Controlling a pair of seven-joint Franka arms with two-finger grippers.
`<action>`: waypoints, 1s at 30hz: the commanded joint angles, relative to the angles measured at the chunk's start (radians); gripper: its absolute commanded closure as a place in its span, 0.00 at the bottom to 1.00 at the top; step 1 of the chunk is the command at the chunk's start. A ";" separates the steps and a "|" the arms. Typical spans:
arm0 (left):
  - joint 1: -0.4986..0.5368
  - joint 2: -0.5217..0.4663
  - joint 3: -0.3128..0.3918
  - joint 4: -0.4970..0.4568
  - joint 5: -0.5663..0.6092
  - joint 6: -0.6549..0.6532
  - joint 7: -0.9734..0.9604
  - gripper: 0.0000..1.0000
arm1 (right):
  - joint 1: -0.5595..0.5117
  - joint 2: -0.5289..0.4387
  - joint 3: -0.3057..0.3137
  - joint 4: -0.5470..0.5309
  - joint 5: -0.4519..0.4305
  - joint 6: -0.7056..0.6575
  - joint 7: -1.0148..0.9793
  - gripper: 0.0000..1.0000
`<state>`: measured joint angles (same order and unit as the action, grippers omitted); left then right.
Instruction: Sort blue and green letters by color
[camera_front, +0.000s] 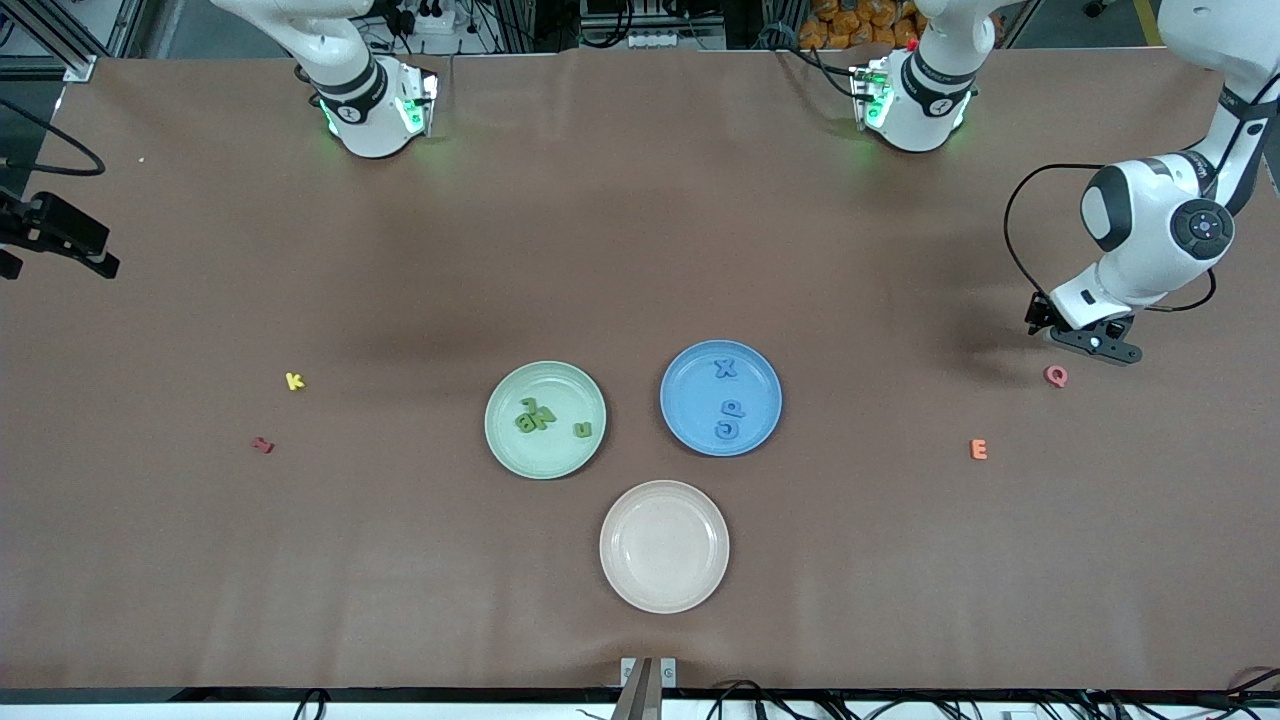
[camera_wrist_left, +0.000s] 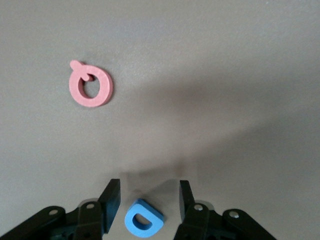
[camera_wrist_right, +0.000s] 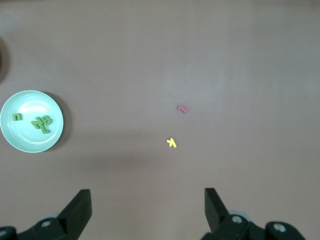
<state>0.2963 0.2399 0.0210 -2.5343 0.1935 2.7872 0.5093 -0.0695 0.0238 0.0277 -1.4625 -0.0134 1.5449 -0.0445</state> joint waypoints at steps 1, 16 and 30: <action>0.010 -0.011 0.010 -0.023 0.023 0.028 0.028 0.45 | -0.010 0.001 0.011 -0.002 -0.010 0.001 0.012 0.00; 0.014 -0.010 0.045 -0.024 0.023 0.029 0.061 0.45 | -0.010 0.001 0.009 -0.002 -0.010 0.001 0.011 0.00; 0.012 -0.011 0.043 -0.038 0.021 0.035 0.061 0.45 | -0.010 0.001 0.009 -0.002 -0.010 0.001 0.011 0.00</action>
<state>0.3026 0.2399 0.0616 -2.5541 0.1936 2.7984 0.5574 -0.0695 0.0272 0.0274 -1.4625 -0.0134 1.5449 -0.0445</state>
